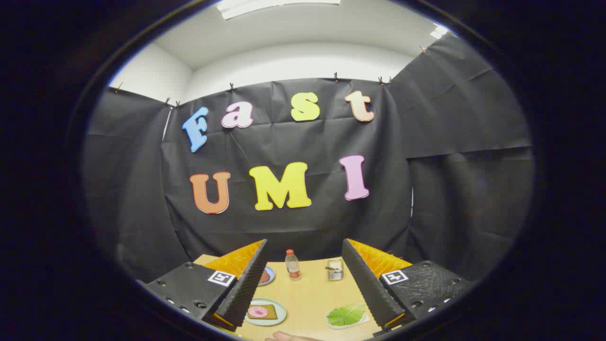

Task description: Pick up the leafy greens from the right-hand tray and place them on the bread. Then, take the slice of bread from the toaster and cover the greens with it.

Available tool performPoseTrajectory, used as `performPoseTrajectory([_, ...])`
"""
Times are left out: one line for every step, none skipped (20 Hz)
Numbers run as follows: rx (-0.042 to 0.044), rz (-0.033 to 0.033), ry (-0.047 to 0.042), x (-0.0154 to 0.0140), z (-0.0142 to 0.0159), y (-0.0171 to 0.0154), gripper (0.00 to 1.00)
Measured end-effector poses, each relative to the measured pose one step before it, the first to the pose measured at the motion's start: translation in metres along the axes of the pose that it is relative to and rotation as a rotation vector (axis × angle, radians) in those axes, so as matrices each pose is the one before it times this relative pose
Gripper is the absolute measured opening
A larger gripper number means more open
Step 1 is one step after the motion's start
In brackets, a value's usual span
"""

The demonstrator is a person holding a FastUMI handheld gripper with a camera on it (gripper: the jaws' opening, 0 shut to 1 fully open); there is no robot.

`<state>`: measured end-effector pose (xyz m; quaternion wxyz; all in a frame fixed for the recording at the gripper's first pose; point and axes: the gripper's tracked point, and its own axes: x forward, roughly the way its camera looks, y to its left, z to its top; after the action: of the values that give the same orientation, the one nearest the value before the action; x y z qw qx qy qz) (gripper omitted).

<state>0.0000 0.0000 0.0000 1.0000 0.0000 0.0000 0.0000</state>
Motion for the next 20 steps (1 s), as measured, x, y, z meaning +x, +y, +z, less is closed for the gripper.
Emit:
performPoseTrajectory([-0.00242,-0.00901,0.00586,0.00051,0.00146,-0.00386,0.96])
performPoseTrajectory([0.00414,-0.00723,0.00493,0.00059,0.00116,-0.00378,0.96])
performPoseTrajectory([0.00758,-0.00032,0.00311,0.00082,0.00196,-0.00225,0.96])
performPoseTrajectory([0.00197,0.00066,0.00375,0.00236,0.00017,-0.00090,0.96])
performPoseTrajectory([-0.00272,-0.00714,0.00678,0.00195,-0.00068,-0.00402,0.96])
performPoseTrajectory([-0.00179,-0.00619,0.00312,0.00318,-0.00064,-0.00439,0.96])
performPoseTrajectory([0.00233,-0.00324,0.00334,0.00209,0.00082,-0.00280,0.96])
performPoseTrajectory([0.00375,-0.00499,0.00455,0.00095,-0.00109,-0.00286,0.96])
performPoseTrajectory([-0.00186,-0.00487,0.00471,0.00070,-0.00045,-0.00369,0.96])
performPoseTrajectory([-0.00840,-0.00397,-0.00188,0.00072,-0.00035,-0.00434,0.96])
performPoseTrajectory([-0.01263,-0.00610,-0.00711,-0.00043,0.00184,-0.00441,0.96])
performPoseTrajectory([-0.01318,-0.00692,-0.00251,0.00116,0.00055,-0.00477,0.96])
performPoseTrajectory([-0.01334,-0.00085,0.00164,0.00033,-0.00042,-0.00308,0.96])
performPoseTrajectory([-0.01294,0.00551,0.00127,0.00041,-0.00223,-0.00221,0.96])
performPoseTrajectory([-0.01072,0.00567,0.00032,0.00153,0.00011,-0.00201,0.96])
performPoseTrajectory([-0.00963,0.00407,0.00096,0.00330,-0.00218,-0.00325,0.96])
performPoseTrajectory([-0.00338,0.00721,0.00267,0.00218,-0.00200,-0.00345,0.96])
performPoseTrajectory([-0.00092,0.01224,0.01322,0.00276,-0.00581,-0.00158,0.96])
performPoseTrajectory([0.00198,0.01398,0.01539,0.00345,-0.00608,-0.00209,0.96])
performPoseTrajectory([0.00245,0.01520,0.01460,0.00465,-0.00652,-0.00337,0.96])
